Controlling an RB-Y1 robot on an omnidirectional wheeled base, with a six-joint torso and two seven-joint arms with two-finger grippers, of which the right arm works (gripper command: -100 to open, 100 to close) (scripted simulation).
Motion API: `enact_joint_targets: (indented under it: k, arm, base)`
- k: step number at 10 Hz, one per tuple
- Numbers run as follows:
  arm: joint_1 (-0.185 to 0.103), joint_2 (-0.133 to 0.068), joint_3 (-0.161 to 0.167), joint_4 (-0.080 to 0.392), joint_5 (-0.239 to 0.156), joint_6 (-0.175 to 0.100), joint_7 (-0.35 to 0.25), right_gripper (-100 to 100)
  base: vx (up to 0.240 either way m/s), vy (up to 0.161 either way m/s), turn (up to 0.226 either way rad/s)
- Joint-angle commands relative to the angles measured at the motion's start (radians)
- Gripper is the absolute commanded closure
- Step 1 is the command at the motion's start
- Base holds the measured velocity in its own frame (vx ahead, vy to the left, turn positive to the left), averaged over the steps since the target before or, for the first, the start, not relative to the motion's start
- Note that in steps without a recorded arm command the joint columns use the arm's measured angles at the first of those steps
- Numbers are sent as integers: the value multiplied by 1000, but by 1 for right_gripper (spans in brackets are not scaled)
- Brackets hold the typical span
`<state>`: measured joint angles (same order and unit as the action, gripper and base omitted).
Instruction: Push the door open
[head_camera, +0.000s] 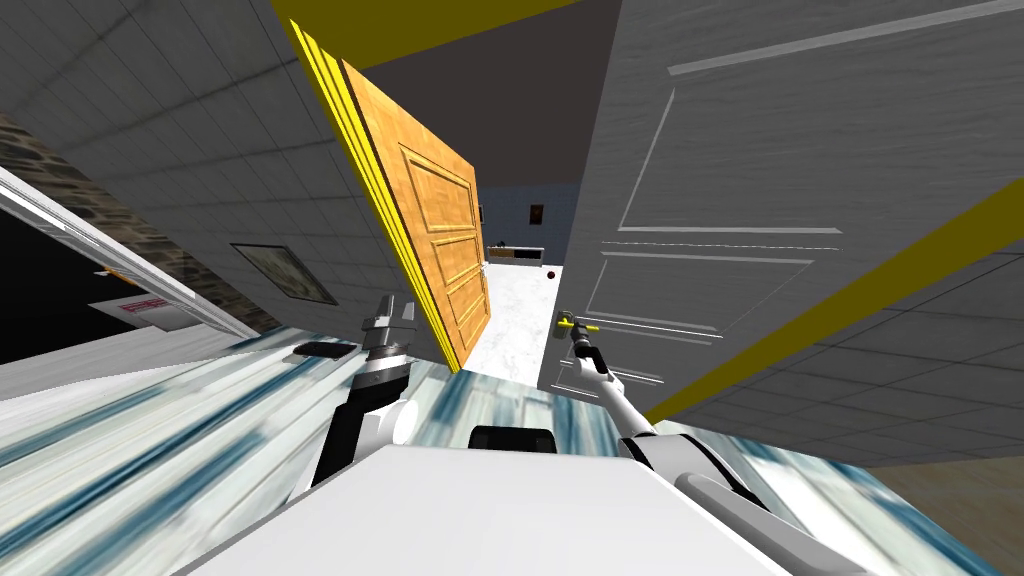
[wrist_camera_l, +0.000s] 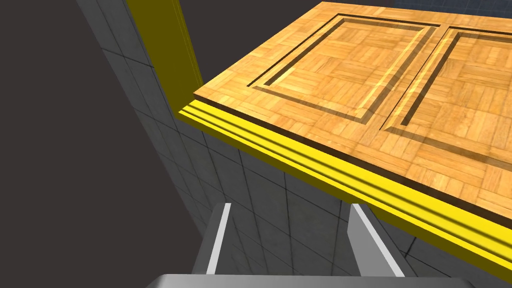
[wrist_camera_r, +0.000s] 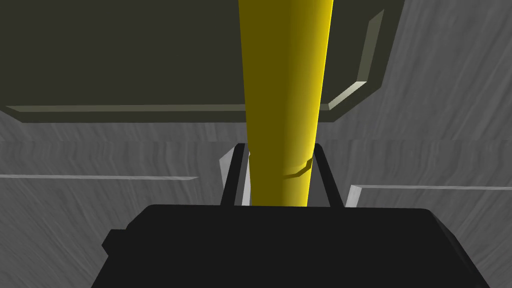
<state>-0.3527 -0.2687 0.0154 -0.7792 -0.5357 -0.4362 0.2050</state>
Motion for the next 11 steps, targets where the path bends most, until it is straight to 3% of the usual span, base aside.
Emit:
enact_joint_targets:
  k: [1, 5, 11]
  arm:
    - [-2, -11, -14, -1, -3, -8, 0, 100]
    - [-1, -19, -38, 10, -9, -12, 5, 100]
    - [4, -44, -105, 41, -25, -24, 19, 100]
  base:
    - [149, 48, -41]
    - [171, 32, -32]
    - [187, 57, -56]
